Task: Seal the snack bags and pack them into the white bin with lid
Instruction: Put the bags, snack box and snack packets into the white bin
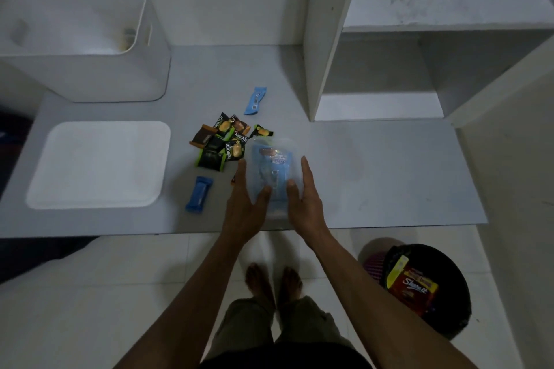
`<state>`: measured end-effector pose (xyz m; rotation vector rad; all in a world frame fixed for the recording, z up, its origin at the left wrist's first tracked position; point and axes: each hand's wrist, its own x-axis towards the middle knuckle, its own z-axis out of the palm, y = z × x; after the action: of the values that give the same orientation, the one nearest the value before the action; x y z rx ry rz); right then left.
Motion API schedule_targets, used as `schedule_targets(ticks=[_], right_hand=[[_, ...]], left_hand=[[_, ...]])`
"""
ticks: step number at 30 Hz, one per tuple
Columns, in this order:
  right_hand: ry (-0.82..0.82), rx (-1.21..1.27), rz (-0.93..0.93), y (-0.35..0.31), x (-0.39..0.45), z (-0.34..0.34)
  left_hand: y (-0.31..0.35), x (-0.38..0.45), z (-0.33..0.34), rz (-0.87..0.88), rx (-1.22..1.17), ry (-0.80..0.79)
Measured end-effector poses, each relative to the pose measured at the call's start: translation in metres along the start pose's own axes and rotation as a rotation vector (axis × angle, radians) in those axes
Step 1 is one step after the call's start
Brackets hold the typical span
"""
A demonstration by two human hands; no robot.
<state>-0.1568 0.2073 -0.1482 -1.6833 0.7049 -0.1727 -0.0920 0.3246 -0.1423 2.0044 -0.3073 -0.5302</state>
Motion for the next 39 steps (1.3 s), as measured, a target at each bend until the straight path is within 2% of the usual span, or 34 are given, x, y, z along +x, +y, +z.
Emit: schedule_targets(ticks=[8,11,17,23,27,33,39], right_hand=[[-0.076,-0.044,-0.106,-0.060,-0.003,0.050],[-0.085,-0.054,-0.076,-0.085,0.001,0.091],[-0.090,-0.077,-0.184,-0.144,-0.002,0.193],[-0.103,0.019,-0.185,-0.186,-0.023,0.302],[-0.098,0.088,-0.174,-0.213,-0.027,0.348],[-0.012,0.107,-0.212,-0.265,-0.006,0.376],[0.026,0.111,-0.262,-0.329,0.060,0.391]], left_hand=[[0.013,-0.002,-0.075,0.001,0.044,0.200],[0.008,0.004,-0.119,0.016,0.029,0.262],[-0.001,0.009,-0.227,0.039,0.020,0.369],[-0.027,0.005,-0.351,0.018,0.027,0.363],[-0.046,0.018,-0.414,0.041,0.003,0.322],[-0.029,0.058,-0.466,0.115,-0.063,0.265],[0.008,0.133,-0.517,0.187,-0.090,0.261]])
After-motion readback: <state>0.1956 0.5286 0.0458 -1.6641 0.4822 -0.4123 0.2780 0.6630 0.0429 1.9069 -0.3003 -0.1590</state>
